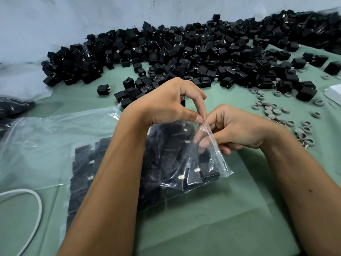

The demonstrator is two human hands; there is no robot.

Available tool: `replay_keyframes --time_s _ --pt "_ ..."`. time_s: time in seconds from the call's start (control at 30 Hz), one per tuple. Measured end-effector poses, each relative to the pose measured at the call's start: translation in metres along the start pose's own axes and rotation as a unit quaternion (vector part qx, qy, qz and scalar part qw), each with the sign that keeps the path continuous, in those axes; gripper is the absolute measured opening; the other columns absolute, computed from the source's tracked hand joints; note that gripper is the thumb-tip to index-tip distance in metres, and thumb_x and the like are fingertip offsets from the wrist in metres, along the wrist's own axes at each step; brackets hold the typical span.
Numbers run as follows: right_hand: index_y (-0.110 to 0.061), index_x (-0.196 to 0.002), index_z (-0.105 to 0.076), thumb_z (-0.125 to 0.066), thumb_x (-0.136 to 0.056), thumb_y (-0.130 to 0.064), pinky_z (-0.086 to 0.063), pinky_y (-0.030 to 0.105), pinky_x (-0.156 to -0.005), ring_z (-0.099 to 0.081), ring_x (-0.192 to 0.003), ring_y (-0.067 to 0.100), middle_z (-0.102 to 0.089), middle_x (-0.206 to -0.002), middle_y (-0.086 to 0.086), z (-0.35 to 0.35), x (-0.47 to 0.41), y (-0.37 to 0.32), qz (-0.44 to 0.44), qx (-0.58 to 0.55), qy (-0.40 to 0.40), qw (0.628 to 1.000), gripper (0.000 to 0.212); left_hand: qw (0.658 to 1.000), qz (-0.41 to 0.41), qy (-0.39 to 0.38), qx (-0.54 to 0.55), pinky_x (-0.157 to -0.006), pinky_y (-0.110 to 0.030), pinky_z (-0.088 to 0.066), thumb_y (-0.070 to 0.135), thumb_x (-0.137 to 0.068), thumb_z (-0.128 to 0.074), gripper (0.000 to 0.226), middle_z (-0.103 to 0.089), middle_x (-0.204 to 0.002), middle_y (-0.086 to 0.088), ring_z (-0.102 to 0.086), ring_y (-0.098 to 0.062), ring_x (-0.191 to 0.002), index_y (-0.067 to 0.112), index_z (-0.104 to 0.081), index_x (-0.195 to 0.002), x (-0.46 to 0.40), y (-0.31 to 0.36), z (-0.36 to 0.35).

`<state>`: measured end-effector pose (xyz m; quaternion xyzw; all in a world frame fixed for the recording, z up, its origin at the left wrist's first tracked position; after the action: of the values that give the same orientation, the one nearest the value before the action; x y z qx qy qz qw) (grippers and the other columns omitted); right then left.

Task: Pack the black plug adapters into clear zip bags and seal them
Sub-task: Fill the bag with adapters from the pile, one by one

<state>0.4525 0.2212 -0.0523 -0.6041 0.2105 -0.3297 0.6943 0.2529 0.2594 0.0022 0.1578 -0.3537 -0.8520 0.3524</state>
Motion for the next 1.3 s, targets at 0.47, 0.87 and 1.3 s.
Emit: replay_keyframes --time_s 0.47,0.87,1.3 --pt "-0.008 -0.077 -0.067 -0.09 -0.075 -0.023 -0.033 0.018 -0.036 -0.048 -0.04 0.012 -0.063 -0.059 0.008 -0.003 -0.009 0.003 0.018 0.032 0.071 0.997 0.028 1.0 -0.007 0.01 -0.004 -0.114 -0.043 -0.04 0.015 -0.077 -0.088 0.015 -0.065 -0.126 0.003 -0.055 0.002 -0.122 0.025 -0.08 -0.084 0.001 0.004 0.001" --pt "0.003 -0.065 -0.053 -0.097 -0.063 -0.033 -0.035 0.025 -0.051 -0.041 -0.049 0.02 -0.046 -0.056 0.009 -0.004 -0.015 0.009 0.062 0.067 0.127 0.988 0.057 1.0 -0.014 0.018 -0.004 -0.114 -0.045 -0.039 0.017 -0.076 -0.089 0.014 -0.065 -0.123 0.007 -0.055 0.001 -0.121 0.027 -0.081 -0.082 0.0 0.003 -0.001" --pt "-0.001 -0.065 -0.052 -0.081 -0.081 0.003 -0.042 0.027 -0.053 -0.05 -0.053 0.016 -0.055 -0.058 0.007 -0.001 -0.019 0.015 0.062 0.09 0.195 0.975 0.034 0.988 0.079 0.114 -0.064 -0.076 -0.026 -0.046 0.025 -0.1 -0.065 0.01 -0.068 -0.095 0.009 -0.062 -0.01 -0.086 0.024 -0.074 -0.095 -0.001 -0.012 0.005"
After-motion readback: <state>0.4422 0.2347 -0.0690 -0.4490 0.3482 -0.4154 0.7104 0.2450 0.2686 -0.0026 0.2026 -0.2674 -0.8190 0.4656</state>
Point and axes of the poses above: each hand's wrist, its own x-axis away from the middle knuckle, its own z-axis out of the back of the hand, y = z × x, the point moved 1 cm from there along -x, towards the middle knuckle
